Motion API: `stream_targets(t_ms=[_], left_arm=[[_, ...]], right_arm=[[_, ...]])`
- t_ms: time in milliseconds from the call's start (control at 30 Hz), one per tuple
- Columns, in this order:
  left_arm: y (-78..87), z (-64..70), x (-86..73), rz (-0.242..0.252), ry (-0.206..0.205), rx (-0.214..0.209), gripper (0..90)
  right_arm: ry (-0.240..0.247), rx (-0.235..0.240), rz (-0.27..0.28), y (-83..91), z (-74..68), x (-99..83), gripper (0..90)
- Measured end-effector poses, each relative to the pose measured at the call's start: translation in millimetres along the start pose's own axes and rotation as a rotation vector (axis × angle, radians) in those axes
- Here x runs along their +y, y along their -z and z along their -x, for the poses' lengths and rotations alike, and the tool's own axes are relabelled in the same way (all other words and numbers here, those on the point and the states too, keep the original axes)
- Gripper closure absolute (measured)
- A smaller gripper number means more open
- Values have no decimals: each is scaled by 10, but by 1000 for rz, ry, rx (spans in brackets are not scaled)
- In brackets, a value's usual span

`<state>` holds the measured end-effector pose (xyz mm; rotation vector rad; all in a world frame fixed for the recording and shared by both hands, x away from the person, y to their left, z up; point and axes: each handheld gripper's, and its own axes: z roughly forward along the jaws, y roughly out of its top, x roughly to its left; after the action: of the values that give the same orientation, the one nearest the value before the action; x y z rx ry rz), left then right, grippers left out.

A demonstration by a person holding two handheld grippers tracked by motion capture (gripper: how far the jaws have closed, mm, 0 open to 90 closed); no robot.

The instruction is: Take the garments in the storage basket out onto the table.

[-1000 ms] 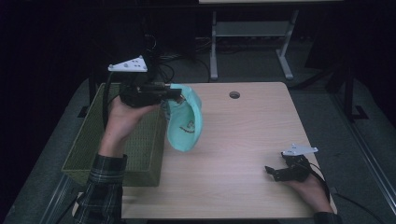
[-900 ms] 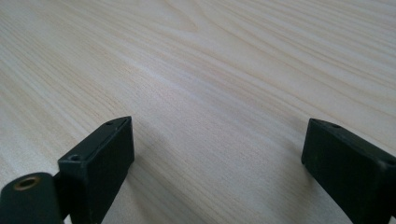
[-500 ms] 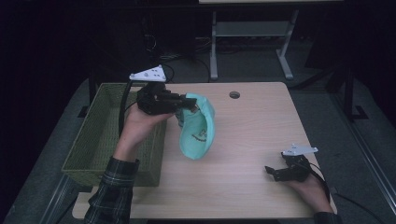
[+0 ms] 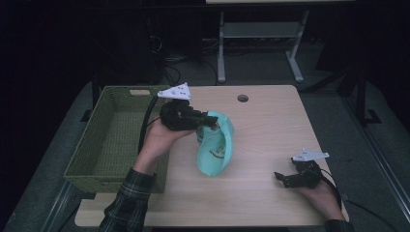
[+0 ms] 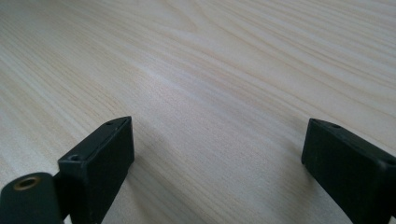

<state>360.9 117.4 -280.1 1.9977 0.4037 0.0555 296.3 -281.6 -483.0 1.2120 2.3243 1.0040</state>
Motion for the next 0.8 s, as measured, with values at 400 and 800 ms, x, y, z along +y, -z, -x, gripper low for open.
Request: stream_targets(t_ms=[400, 800], left_arm=[[-362, -17, -130, -49, -6, -30, 822], [-777, 43, -314, -125, -55, -76, 820]], right_arm=[[-1, 0, 0, 0, -1, 0, 89], [0, 0, 0, 0, 0, 0, 89]])
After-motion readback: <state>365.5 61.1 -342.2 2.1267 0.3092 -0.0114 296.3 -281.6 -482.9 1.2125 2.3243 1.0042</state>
